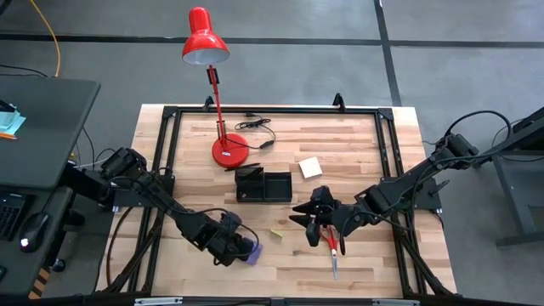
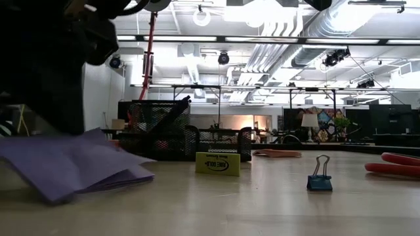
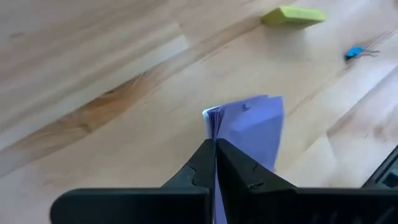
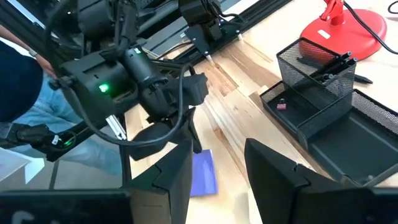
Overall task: Pick and place office supplies into organizer
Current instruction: Put the purple sticky note into the desk organizer
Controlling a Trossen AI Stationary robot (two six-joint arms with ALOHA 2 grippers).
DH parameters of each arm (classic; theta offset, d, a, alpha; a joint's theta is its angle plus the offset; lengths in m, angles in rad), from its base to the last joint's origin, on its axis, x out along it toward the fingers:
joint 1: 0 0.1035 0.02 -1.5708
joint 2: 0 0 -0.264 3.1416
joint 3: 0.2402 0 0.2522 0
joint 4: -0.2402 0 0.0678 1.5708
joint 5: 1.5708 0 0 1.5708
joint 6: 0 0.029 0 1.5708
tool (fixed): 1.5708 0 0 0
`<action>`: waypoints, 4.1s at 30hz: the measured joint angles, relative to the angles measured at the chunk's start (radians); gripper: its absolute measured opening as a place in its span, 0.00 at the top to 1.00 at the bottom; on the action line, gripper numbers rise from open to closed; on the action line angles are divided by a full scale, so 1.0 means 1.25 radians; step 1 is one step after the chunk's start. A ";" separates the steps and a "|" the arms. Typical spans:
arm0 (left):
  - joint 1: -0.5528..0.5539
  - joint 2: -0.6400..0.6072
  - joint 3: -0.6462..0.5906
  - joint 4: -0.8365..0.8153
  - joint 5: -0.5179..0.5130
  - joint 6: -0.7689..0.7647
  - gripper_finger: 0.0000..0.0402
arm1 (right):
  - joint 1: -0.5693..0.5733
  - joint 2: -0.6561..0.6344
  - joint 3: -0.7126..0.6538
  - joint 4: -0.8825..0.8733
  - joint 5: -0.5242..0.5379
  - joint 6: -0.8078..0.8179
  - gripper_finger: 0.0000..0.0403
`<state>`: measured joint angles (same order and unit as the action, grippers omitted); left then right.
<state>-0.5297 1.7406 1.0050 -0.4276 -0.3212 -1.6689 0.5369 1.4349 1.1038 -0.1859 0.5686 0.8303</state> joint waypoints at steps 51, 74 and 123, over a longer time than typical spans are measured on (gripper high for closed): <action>0.005 -0.098 0.052 0.117 0.023 0.912 0.60 | 0.005 0.058 0.000 0.011 -0.203 -0.323 0.66; 0.026 -0.096 0.052 -0.099 0.259 0.313 0.81 | -0.006 0.281 0.000 0.256 -0.197 -0.672 0.66; 0.049 0.111 0.053 0.043 0.139 0.424 1.00 | -0.039 0.319 0.000 0.327 -0.194 -0.788 0.62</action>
<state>-0.4683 1.8794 1.0714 -0.3741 -0.1476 -1.1385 0.4881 1.8332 1.1038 0.2230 0.3256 -0.1551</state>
